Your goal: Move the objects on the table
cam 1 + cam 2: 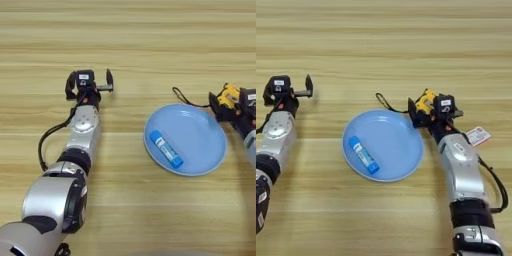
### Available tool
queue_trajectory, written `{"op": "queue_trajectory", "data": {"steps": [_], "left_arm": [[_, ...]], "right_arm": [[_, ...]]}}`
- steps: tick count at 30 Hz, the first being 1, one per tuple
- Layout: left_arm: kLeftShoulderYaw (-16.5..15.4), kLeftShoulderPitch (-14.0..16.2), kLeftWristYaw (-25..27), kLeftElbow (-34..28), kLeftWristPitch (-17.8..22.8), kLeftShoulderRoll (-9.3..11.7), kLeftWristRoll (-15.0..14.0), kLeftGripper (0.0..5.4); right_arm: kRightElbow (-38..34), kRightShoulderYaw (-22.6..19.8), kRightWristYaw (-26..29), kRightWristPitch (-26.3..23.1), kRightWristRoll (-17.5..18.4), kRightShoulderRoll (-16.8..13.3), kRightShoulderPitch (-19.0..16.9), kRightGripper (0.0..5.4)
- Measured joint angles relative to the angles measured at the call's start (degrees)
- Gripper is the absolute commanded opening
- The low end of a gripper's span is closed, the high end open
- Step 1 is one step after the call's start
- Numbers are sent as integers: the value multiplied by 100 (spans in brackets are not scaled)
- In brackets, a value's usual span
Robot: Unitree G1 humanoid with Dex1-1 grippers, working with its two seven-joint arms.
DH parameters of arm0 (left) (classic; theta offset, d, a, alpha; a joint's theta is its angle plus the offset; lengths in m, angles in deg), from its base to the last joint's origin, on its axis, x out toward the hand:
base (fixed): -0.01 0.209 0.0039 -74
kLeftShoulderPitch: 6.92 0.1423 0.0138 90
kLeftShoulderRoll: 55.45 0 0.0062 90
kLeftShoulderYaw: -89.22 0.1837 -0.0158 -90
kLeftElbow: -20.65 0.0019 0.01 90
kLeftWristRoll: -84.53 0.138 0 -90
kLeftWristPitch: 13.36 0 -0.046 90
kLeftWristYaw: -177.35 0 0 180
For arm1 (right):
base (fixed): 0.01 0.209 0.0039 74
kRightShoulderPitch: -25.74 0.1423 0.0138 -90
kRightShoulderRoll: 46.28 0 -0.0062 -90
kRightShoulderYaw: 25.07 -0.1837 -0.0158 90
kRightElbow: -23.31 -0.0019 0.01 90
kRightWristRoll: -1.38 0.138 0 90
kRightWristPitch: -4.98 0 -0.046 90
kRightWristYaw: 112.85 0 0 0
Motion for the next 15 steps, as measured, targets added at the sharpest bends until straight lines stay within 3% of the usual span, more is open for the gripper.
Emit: {"op": "queue_trajectory", "data": {"steps": [5, 15], "left_arm": [[0, 0, 2, 0, -1, 7, 0, 540], [0, 0, 3, 0, -1, 11, 0, 540]], "right_arm": [[618, -72, -67, 213, -14, -84, 353, 473], [1463, -62, -85, 489, -101, -119, 666, 473]]}}
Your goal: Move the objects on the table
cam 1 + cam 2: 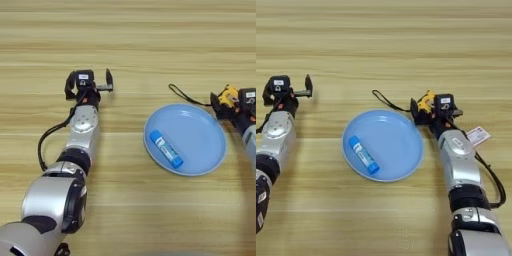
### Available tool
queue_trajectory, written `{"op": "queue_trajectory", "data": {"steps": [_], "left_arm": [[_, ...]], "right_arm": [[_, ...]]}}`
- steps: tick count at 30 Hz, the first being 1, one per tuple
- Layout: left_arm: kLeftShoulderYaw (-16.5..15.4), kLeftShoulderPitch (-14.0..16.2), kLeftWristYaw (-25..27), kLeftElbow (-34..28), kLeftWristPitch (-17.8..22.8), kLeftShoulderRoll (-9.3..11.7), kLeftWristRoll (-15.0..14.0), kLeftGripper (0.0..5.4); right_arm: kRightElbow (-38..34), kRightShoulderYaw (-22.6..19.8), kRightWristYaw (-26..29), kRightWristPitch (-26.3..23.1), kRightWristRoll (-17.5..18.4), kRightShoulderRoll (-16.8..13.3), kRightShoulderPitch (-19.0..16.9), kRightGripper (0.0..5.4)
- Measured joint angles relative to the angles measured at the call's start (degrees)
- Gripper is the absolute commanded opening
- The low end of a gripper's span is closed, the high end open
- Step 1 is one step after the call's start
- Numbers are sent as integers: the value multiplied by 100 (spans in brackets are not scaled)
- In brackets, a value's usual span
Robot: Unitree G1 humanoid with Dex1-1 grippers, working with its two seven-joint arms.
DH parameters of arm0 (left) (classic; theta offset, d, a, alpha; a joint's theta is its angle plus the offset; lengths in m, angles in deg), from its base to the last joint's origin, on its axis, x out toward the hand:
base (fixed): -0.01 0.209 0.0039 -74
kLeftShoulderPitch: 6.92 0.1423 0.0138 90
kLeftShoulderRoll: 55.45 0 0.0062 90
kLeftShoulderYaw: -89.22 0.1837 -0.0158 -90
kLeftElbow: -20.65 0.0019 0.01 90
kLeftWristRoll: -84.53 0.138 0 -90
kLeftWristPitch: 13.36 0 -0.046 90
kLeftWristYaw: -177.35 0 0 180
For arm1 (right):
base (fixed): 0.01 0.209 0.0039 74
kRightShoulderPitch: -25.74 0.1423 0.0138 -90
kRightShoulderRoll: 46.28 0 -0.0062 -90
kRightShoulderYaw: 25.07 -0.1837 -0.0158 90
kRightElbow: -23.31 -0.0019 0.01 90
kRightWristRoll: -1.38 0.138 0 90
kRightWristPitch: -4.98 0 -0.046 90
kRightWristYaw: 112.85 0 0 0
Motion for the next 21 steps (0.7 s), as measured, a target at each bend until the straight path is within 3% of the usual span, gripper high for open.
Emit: {"op": "queue_trajectory", "data": {"steps": [21], "left_arm": [[-1, 0, 2, 0, 0, 3, 0, 540]], "right_arm": [[1122, 9, -130, 281, -275, -137, 422, 473]]}}
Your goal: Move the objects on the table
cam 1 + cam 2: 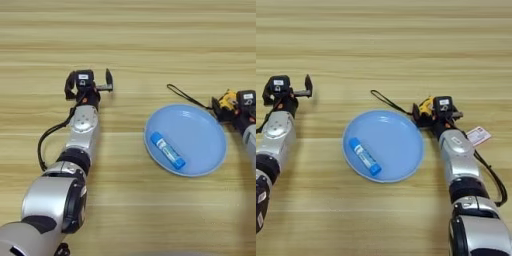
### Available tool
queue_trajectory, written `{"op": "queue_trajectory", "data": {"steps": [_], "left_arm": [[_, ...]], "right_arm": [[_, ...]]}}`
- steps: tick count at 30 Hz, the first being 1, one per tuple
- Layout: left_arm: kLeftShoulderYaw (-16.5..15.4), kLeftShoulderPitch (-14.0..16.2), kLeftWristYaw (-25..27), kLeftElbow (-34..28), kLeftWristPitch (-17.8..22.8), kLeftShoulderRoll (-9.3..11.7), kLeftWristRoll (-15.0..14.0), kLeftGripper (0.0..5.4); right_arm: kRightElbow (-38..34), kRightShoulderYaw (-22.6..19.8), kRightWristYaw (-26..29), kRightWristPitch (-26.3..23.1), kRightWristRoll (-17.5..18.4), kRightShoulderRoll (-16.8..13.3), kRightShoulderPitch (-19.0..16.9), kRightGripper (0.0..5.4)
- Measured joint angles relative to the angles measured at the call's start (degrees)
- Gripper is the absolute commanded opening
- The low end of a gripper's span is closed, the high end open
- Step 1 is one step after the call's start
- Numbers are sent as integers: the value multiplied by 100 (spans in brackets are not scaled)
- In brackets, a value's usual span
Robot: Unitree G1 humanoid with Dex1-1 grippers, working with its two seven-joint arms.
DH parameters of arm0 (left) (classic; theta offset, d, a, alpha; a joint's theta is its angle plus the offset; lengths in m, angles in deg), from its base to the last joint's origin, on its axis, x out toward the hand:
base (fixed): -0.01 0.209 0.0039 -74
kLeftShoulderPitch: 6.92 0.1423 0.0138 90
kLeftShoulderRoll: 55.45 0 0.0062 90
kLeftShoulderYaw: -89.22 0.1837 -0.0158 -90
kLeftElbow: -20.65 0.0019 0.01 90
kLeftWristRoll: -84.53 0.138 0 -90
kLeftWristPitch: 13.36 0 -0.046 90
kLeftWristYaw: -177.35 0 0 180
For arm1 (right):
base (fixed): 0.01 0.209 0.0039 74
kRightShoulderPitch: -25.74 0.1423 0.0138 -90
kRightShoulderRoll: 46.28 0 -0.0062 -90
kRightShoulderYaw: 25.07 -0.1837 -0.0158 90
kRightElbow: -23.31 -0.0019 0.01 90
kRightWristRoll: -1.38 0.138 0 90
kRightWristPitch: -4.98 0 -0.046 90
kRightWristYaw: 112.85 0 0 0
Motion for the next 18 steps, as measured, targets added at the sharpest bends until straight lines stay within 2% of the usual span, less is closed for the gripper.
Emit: {"op": "queue_trajectory", "data": {"steps": [4, 5, 8, 18], "left_arm": [[0, 0, 0, 0, 0, 0, 0, 540], [0, 0, 0, 0, 0, 0, 0, 540], [0, 0, 0, 0, 0, 0, 0, 540], [2, 0, -4, 0, 0, -2, 0, 540]], "right_arm": [[91, 14, -8, 2, -44, -34, 16, 473], [120, 18, -8, 3, -59, -44, 21, 502], [167, 30, -6, 38, -69, -51, 30, 537], [174, 61, 11, 101, -81, -54, 119, 537]]}}
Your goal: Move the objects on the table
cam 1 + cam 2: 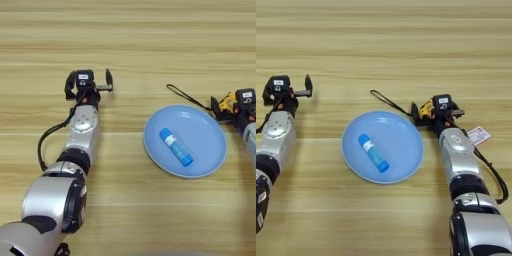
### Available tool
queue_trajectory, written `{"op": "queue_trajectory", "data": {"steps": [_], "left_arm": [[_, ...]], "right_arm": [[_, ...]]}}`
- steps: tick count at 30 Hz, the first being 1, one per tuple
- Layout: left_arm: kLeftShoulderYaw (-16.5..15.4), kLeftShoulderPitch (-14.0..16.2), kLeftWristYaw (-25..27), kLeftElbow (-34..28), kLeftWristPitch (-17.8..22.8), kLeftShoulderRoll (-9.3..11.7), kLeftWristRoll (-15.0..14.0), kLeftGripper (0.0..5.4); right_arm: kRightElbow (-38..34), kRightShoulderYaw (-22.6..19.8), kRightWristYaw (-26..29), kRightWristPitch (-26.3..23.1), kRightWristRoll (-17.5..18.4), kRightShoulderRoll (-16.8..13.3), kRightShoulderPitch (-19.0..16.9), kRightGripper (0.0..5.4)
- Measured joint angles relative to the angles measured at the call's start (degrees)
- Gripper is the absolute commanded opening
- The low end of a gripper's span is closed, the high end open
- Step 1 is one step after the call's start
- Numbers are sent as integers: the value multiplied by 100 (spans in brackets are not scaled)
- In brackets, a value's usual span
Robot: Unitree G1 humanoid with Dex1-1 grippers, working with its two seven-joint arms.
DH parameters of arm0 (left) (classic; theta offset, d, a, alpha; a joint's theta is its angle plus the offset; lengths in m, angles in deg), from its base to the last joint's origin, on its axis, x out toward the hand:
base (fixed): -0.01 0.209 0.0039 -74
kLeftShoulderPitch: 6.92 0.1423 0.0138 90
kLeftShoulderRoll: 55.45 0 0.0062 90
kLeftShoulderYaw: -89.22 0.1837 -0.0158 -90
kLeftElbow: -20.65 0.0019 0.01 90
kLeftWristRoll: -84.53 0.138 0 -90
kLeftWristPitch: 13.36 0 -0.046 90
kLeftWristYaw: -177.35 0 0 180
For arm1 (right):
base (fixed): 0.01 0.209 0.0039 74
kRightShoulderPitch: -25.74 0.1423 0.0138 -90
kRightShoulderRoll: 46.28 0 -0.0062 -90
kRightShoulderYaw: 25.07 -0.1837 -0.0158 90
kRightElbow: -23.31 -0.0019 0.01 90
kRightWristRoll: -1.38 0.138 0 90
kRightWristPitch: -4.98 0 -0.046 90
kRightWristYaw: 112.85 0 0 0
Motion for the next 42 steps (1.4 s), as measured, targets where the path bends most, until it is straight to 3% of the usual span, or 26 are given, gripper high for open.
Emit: {"op": "queue_trajectory", "data": {"steps": [6, 11, 14, 15, 19, 27, 35, 42], "left_arm": [[1, 0, -6, 0, 0, -3, 1, 540], [5, 0, -18, -1, -1, -10, 2, 540], [12, 0, -34, -3, -2, -18, 3, 540], [18, 1, -42, -3, -5, -20, 3, 540], [50, 2, -48, -6, -8, -27, 5, 540], [90, 2, -63, -7, -10, -27, 5, 540], [100, 3, -89, -16, -12, -32, 5, 540], [104, 7, -111, -31, -13, -36, 6, 540]], "right_arm": [[-77, 10, 0, 76, -4, 0, -29, 537], [-794, 64, -19, 220, -47, -8, -277, 537], [-1429, 168, -8, 186, -109, -6, -569, 537], [-1999, 255, 23, 89, -109, 14, -851, 537], [-2922, 471, 122, -267, -112, 75, -1265, 537], [-3986, 936, 494, -910, -133, 76, -1755, 537], [-4810, 770, 467, -1250, -132, -70, -2224, 537], [-5650, 455, 377, -1397, -97, -110, -3250, 537]]}}
